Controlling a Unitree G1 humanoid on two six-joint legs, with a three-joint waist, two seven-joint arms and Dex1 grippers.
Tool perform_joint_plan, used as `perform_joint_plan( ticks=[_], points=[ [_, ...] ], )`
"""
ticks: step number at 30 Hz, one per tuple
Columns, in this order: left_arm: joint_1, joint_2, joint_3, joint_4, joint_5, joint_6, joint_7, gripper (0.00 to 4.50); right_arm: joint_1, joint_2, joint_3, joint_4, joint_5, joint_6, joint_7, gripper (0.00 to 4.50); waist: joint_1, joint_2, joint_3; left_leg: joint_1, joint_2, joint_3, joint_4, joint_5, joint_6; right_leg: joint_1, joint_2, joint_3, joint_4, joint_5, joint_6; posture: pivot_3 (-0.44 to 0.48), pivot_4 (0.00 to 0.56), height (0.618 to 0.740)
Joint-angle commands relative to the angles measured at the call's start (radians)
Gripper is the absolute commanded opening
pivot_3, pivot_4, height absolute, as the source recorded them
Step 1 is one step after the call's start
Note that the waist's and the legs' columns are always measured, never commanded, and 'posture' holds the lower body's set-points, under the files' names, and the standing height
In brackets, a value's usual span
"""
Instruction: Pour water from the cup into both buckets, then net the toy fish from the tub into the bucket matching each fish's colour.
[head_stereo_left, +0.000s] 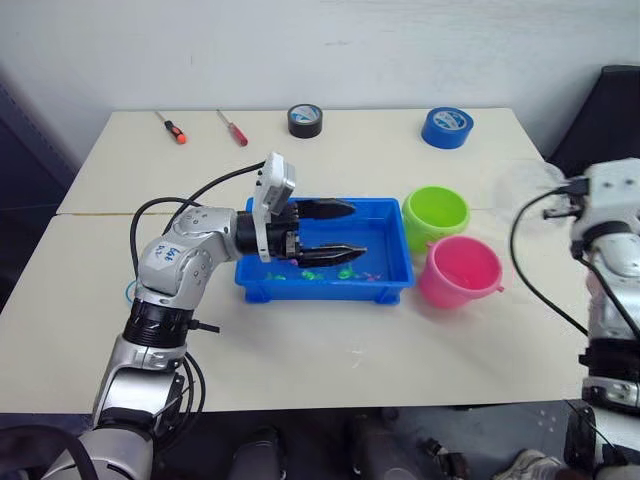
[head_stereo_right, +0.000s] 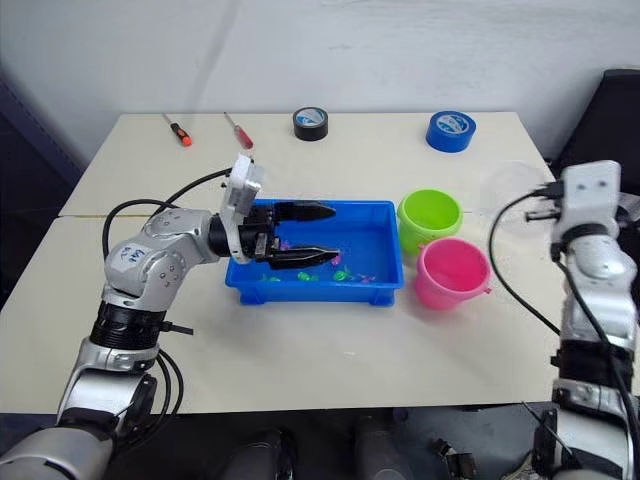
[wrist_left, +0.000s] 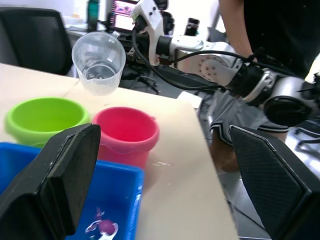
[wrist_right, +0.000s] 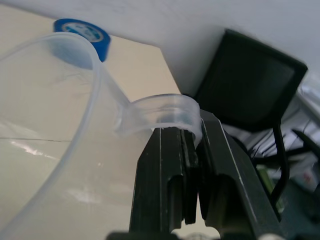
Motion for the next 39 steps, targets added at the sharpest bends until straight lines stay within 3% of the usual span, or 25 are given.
perform_joint_plan(
  ticks=[1,7,12,17,33,36,39],
  points=[
    [0.009,0.028,-0.002,-0.069,-0.046,0.017,-0.067,4.50,0.062,0.018,-0.197,-0.209,0.156,0.193,-0.035,0.11,-0.004,0.000,0.000,0.000,0.000,0.000,-0.001,0.001,-0.001,0.000,0.000,0.001,-0.001,0.000,0.000,0.000,0.150,0.740],
    [0.042,0.077,-0.053,-0.102,-0.018,-0.009,-0.158,4.50,0.324,0.154,-0.400,-0.484,0.339,0.372,-0.039,0.11,-0.004,0.000,0.000,0.002,0.001,0.000,-0.002,0.002,-0.003,0.002,0.004,0.002,-0.003,0.000,0.000,0.000,0.150,0.740],
    [0.054,0.087,-0.086,-0.094,0.023,-0.063,-0.180,4.50,0.472,0.274,-0.398,-0.607,0.388,0.361,-0.065,0.11,-0.008,0.000,0.000,0.002,0.001,0.001,-0.004,0.002,-0.003,0.003,0.004,0.004,-0.006,0.000,0.000,0.000,0.150,0.740],
    [0.035,0.071,-0.079,-0.076,0.009,-0.051,-0.178,4.50,0.480,0.377,-0.399,-0.619,0.482,0.324,-0.101,0.11,-0.006,0.000,0.000,0.003,0.001,0.000,-0.004,0.002,-0.002,0.004,0.005,0.004,-0.006,0.000,0.000,0.000,0.150,0.740],
    [0.012,0.047,-0.084,-0.049,0.028,-0.067,-0.177,4.50,0.552,0.419,-0.319,-0.448,0.463,0.173,-0.144,0.11,-0.008,0.000,0.000,0.002,0.001,0.001,-0.006,0.001,-0.002,0.004,0.004,0.004,-0.010,0.000,0.000,0.000,0.150,0.740],
    [0.009,0.046,-0.086,-0.047,0.027,-0.069,-0.181,4.50,0.570,0.420,-0.311,-0.428,0.462,0.151,-0.148,1.07,-0.006,0.000,0.000,0.003,0.001,0.000,-0.006,0.001,-0.002,0.004,0.004,0.003,-0.010,0.000,0.000,0.000,0.150,0.740],
    [0.011,0.048,-0.088,-0.046,0.027,-0.072,-0.189,4.50,0.610,0.430,-0.318,-0.456,0.473,0.147,-0.163,2.59,-0.005,0.000,0.000,0.002,0.001,0.000,-0.007,0.001,-0.002,0.004,0.004,0.003,-0.010,0.000,0.000,0.000,0.150,0.740]
  ],
)
